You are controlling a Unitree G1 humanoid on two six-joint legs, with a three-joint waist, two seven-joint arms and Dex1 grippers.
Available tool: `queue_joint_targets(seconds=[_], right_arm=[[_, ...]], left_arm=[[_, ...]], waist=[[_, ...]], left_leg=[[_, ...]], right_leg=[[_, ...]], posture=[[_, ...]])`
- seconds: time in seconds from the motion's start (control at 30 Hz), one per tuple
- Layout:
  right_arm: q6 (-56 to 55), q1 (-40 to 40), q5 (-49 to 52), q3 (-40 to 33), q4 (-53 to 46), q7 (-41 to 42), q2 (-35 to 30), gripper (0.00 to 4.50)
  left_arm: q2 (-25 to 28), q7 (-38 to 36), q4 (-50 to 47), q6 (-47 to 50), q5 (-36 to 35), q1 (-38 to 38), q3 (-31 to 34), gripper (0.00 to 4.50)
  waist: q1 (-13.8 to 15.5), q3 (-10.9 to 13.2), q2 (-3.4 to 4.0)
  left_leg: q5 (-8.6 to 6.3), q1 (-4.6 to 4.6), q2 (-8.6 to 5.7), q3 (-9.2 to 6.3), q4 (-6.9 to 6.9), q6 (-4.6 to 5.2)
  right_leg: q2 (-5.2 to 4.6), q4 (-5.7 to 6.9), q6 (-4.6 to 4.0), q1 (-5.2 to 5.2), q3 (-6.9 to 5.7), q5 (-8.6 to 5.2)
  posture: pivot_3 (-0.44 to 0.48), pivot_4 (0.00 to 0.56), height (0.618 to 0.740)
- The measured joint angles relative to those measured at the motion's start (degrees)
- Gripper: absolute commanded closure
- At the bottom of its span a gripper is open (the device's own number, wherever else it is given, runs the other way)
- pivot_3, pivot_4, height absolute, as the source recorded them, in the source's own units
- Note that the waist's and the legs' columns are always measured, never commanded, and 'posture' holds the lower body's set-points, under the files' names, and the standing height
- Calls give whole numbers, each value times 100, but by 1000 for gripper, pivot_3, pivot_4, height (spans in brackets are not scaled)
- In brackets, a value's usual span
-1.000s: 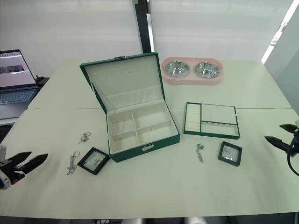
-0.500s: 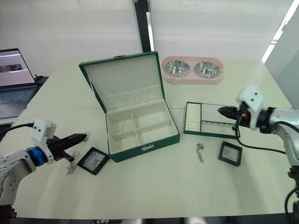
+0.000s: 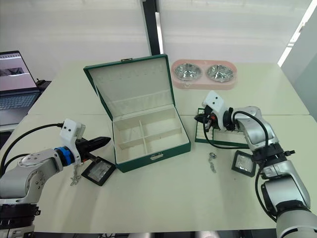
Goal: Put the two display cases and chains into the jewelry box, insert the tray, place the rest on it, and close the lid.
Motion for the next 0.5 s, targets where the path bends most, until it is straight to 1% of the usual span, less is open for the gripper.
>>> queue_joint_targets(seconds=[0.13, 0.23, 0.5], right_arm=[[-299, -189, -244, 155, 494, 112, 332, 4460], [-440, -221, -315, 174, 643, 214, 447, 4460], [-435, -206, -367, 171, 554, 428, 516, 4460]], left_arm=[[-32, 66, -2, 166, -9, -4, -7, 4500], [-121, 79, -4, 192, -34, -3, -6, 4500], [-219, 79, -43, 231, -56, 18, -27, 4500]], waist=[[-2, 0, 0], [-1, 0, 0], [0, 0, 0]], left_leg=[[0, 0, 0, -1, 1, 0], [1, -1, 0, -2, 1, -1], [1, 0, 1, -3, 0, -2]], right_leg=[[0, 2, 0, -1, -1, 0], [0, 2, 0, -1, -1, 0], [0, 3, 0, -1, -1, 0]], posture=[[0, 150, 740], [0, 150, 740], [0, 150, 740]])
